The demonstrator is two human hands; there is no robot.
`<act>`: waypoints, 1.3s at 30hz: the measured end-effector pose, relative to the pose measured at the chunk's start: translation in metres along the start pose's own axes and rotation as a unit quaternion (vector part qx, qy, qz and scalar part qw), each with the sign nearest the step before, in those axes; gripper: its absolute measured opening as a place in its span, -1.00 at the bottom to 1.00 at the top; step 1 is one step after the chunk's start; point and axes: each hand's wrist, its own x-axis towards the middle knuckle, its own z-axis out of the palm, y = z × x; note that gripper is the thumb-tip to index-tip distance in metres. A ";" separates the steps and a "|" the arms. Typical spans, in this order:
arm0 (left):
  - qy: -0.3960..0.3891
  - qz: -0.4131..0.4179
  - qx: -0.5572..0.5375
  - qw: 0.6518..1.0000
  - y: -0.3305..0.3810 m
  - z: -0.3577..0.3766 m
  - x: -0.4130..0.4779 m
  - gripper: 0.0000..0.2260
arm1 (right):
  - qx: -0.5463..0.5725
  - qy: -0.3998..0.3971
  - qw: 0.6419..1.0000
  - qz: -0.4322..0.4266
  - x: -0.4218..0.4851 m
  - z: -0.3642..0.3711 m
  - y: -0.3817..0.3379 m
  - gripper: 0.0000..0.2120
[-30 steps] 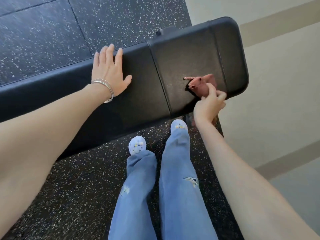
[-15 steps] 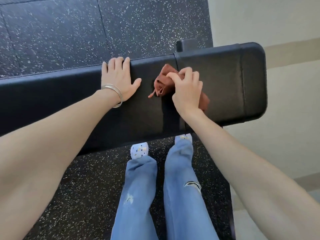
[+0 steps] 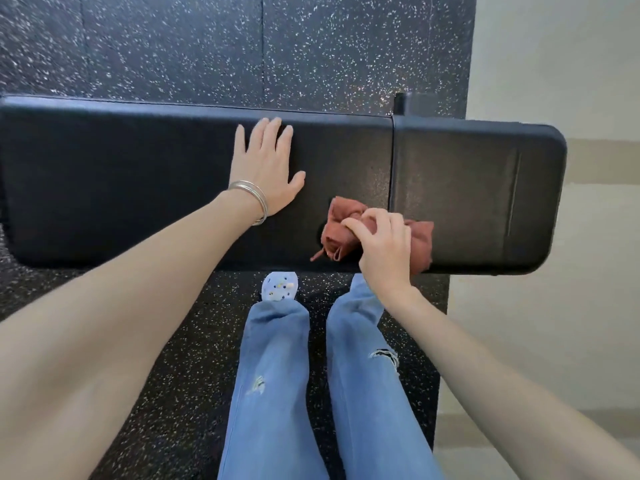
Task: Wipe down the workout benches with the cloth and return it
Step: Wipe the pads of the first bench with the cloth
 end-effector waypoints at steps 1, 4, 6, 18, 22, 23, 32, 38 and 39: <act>0.001 -0.004 -0.002 1.000 -0.001 0.002 -0.008 -0.38 | -0.003 0.003 1.000 -0.019 0.004 -0.001 0.003 -0.45; 0.006 -0.004 -0.009 1.000 -0.004 0.009 -0.034 -0.39 | -0.024 0.018 0.999 -0.017 0.053 -0.014 -0.005 -0.45; 0.017 -0.002 -0.014 1.000 -0.008 0.017 -0.053 -0.41 | -0.036 0.048 0.998 0.020 0.101 -0.019 -0.017 -0.47; -0.003 -0.050 0.001 0.999 -0.036 0.010 -0.132 -0.37 | -0.067 -0.145 0.984 -0.085 -0.024 0.007 -0.075 -0.50; -0.010 -0.013 0.018 1.000 -0.037 -0.037 -0.161 -0.37 | -0.050 -0.128 0.985 -0.100 -0.038 -0.057 -0.094 -0.49; -0.007 -0.005 0.022 1.000 -0.037 -0.054 -0.165 -0.37 | -0.049 -0.109 0.988 -0.100 -0.036 -0.080 -0.099 -0.50; 0.120 0.062 0.062 0.989 -0.030 -0.248 -0.172 -0.37 | -0.101 -0.013 0.991 -0.090 -0.028 -0.299 -0.127 -0.58; 0.188 0.081 0.092 0.975 -0.006 -0.341 -0.174 -0.36 | -0.108 0.040 0.991 -0.065 -0.038 -0.393 -0.121 -0.56; 0.198 0.085 0.098 0.972 0.000 -0.350 -0.174 -0.36 | -0.113 0.047 0.990 -0.066 -0.040 -0.403 -0.117 -0.56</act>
